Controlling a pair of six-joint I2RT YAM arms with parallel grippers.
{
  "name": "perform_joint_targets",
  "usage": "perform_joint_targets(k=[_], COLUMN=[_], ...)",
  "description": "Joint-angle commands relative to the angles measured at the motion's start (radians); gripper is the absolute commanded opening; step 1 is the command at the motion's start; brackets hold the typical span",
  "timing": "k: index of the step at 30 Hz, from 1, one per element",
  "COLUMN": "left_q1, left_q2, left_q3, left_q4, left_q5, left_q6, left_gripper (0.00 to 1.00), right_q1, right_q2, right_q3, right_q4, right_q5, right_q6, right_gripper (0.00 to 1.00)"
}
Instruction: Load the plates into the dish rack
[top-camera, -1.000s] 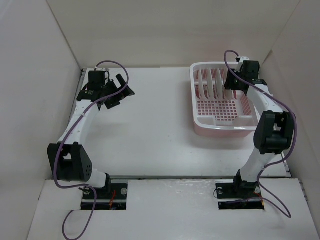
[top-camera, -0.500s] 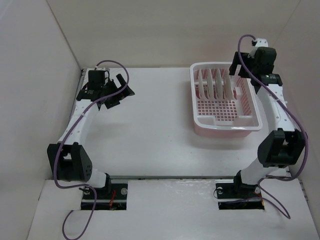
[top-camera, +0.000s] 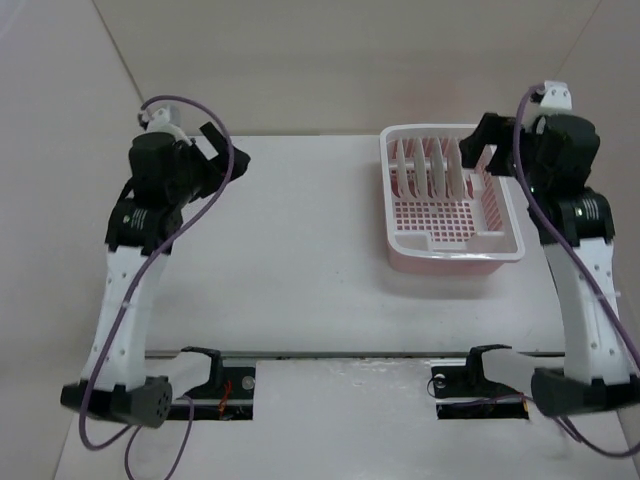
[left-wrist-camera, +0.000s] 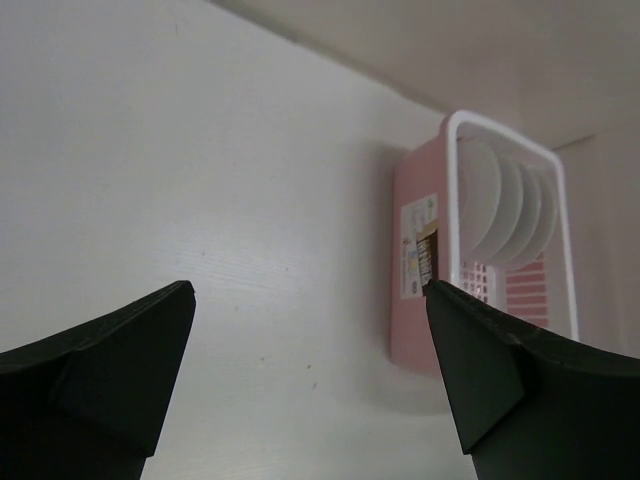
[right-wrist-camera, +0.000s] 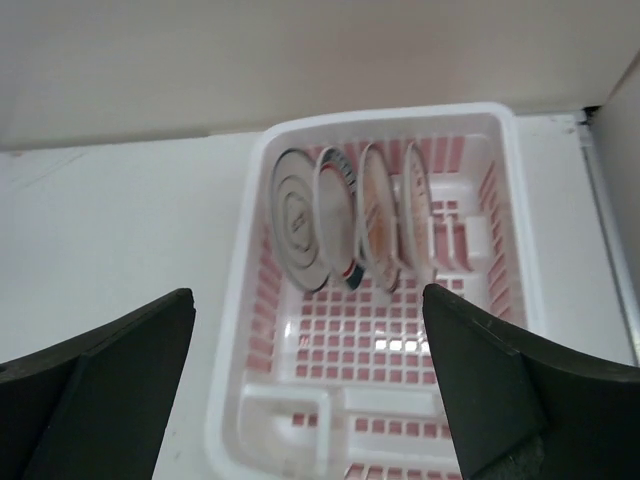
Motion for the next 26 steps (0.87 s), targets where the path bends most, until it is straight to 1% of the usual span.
perform_joint_targets(k=[1, 2, 4, 8, 10, 12, 13, 15, 17, 19, 26], left_q1=[0.003, 0.003, 0.003, 0.003, 0.003, 0.003, 0.003, -0.012, -0.021, -0.021, -0.041], left_q2=[-0.121, -0.156, -0.176, -0.265, -0.319, -0.330, -0.330, -0.339, -0.348, -0.357, -0.358], left_q3=[0.000, -0.010, -0.021, -0.108, -0.134, -0.122, -0.095, -0.072, -0.058, -0.058, -0.079], left_q4=[-0.028, -0.037, -0.060, -0.035, -0.034, -0.065, -0.083, -0.109, -0.125, -0.125, -0.116], left_q5=[-0.073, -0.073, -0.073, -0.060, -0.060, -0.082, -0.096, -0.135, -0.145, -0.154, -0.120], left_q6=[-0.050, -0.070, -0.095, -0.142, -0.165, -0.184, -0.184, -0.194, -0.210, -0.233, -0.233], left_gripper=[1.00, 1.00, 1.00, 1.00, 1.00, 1.00, 1.00, 1.00, 1.00, 1.00, 1.00], right_q1=[0.053, 0.062, 0.062, 0.115, 0.125, 0.125, 0.125, 0.125, 0.125, 0.125, 0.125], right_q2=[-0.204, -0.299, -0.393, -0.563, -0.632, -0.646, -0.656, -0.647, -0.646, -0.657, -0.680], right_q3=[-0.078, -0.119, -0.154, -0.165, -0.144, -0.112, -0.071, -0.037, -0.015, -0.015, -0.027], right_q4=[-0.037, -0.037, -0.037, -0.101, -0.135, -0.164, -0.205, -0.247, -0.287, -0.296, -0.307], right_q5=[0.047, 0.056, 0.057, 0.208, 0.245, 0.282, 0.291, 0.302, 0.302, 0.302, 0.311], right_q6=[0.058, 0.075, 0.075, 0.114, 0.114, 0.105, 0.105, 0.095, 0.095, 0.095, 0.095], right_gripper=[1.00, 1.00, 1.00, 1.00, 1.00, 1.00, 1.00, 1.00, 1.00, 1.00, 1.00])
